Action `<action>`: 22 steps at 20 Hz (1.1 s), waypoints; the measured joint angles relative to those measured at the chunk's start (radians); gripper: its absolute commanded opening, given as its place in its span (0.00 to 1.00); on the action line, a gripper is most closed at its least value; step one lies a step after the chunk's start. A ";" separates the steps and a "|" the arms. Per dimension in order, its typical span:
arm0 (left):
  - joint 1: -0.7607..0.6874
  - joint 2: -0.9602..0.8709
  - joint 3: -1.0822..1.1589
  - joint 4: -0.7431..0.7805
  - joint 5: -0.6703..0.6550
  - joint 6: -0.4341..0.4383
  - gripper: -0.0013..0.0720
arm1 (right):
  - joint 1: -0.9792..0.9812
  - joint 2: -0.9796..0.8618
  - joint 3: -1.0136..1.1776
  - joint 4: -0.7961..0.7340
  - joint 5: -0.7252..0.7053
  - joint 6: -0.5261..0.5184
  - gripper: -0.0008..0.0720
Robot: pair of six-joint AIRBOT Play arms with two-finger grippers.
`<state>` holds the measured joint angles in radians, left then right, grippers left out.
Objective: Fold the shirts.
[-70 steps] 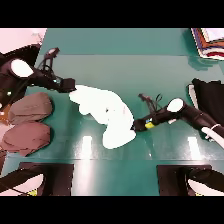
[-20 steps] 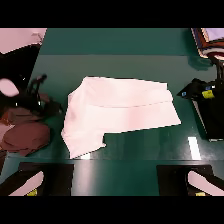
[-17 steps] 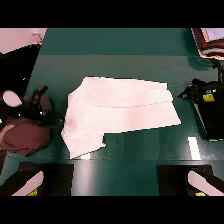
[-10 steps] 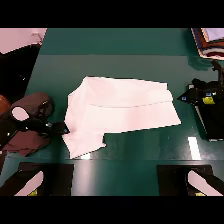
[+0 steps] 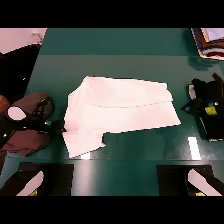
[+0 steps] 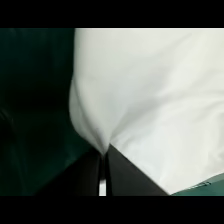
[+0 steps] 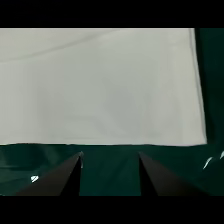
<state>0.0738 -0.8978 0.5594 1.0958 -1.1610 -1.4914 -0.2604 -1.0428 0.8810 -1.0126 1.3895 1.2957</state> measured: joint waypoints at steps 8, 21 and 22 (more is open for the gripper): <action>0.000 0.029 0.075 -0.006 -0.002 0.000 0.05 | -0.264 -0.087 -0.277 0.049 -0.086 -0.040 0.57; 0.000 0.031 0.171 0.003 -0.022 -0.002 0.05 | 0.056 -0.218 -0.062 0.143 -0.234 -0.073 0.03; 0.000 0.031 0.225 0.007 -0.038 -0.002 0.05 | 0.065 -0.188 -0.020 0.145 -0.227 -0.074 0.03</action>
<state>0.0738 -0.8669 0.7845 1.1030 -1.1992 -1.4933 -0.1955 -1.2308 0.8612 -0.8680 1.1622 1.2221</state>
